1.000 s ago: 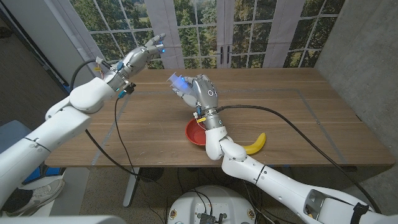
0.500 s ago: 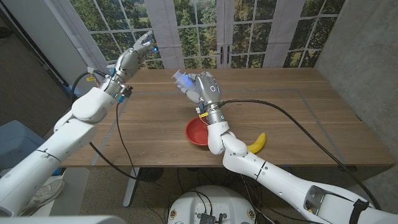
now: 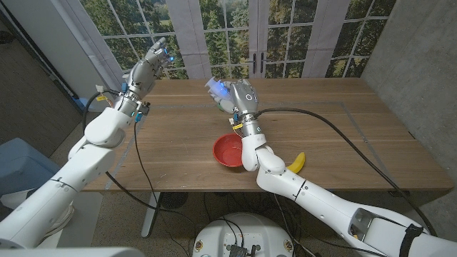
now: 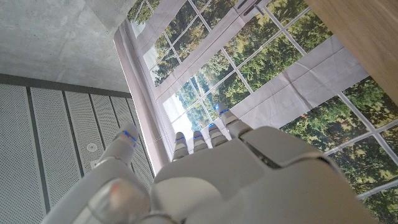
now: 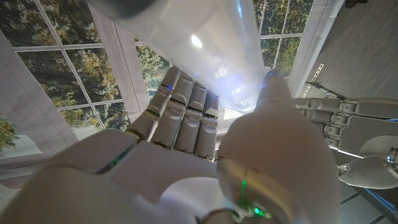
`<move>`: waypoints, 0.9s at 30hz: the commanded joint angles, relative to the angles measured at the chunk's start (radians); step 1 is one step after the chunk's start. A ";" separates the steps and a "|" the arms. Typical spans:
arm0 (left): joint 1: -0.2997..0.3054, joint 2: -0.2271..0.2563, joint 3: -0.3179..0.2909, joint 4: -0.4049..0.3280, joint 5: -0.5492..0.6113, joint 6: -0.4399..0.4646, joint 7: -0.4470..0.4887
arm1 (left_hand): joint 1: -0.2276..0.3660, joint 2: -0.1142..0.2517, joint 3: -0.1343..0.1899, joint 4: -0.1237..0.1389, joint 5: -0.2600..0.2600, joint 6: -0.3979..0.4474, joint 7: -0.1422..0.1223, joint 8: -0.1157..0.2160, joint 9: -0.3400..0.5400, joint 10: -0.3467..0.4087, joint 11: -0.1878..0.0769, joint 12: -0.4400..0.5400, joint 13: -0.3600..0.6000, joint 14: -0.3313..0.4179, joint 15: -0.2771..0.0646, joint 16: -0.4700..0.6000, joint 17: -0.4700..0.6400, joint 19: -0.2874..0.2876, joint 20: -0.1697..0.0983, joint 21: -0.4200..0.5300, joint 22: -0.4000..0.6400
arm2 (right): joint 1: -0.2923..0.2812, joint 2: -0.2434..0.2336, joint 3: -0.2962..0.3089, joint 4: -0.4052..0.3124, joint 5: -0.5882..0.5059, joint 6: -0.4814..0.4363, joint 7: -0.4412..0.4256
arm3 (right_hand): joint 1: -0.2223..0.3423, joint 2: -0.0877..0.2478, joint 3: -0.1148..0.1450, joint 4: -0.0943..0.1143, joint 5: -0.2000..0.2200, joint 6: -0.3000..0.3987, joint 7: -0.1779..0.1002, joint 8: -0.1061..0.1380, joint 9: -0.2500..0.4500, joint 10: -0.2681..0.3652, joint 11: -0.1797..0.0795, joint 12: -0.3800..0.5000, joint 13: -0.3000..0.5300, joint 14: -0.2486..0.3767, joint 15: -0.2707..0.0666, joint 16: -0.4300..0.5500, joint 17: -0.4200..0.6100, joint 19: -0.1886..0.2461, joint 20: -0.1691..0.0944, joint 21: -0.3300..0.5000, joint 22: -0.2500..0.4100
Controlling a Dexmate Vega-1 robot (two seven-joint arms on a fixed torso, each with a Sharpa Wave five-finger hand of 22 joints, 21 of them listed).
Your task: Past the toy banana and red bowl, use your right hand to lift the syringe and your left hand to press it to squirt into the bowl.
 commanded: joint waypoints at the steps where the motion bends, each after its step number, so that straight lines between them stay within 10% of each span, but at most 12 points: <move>1: 0.001 -0.021 -0.001 0.024 -0.053 -0.010 -0.019 | 0.014 0.034 0.004 -0.010 0.001 0.006 -0.005 0.003 0.003 0.004 -0.001 0.006 0.003 0.002 -0.042 0.003 0.000 0.013 -0.004 0.001 0.002 | 0.028 -0.014 0.002 0.031 0.002 -0.030 -0.013 | 0.138 0.137 0.005 0.008 0.007 0.175 -0.176 0.003 0.003 0.155 -0.154 -0.007 0.003 0.023 -0.101 -0.002 0.001 -0.003 -0.151 0.004 -0.001; 27: 0.015 -0.022 -0.004 0.011 -0.073 -0.001 -0.023 | 0.022 0.032 0.007 -0.024 -0.001 0.010 -0.006 -0.002 0.004 0.009 0.004 0.004 0.003 0.004 -0.049 0.000 0.000 0.021 -0.021 -0.001 0.003 | 0.081 -0.023 -0.027 0.123 -0.025 -0.204 0.049 | 0.141 0.140 0.008 0.011 0.003 0.166 -0.180 -0.003 0.004 0.155 -0.154 -0.016 0.009 0.028 -0.103 -0.007 0.008 0.008 -0.147 0.012 -0.003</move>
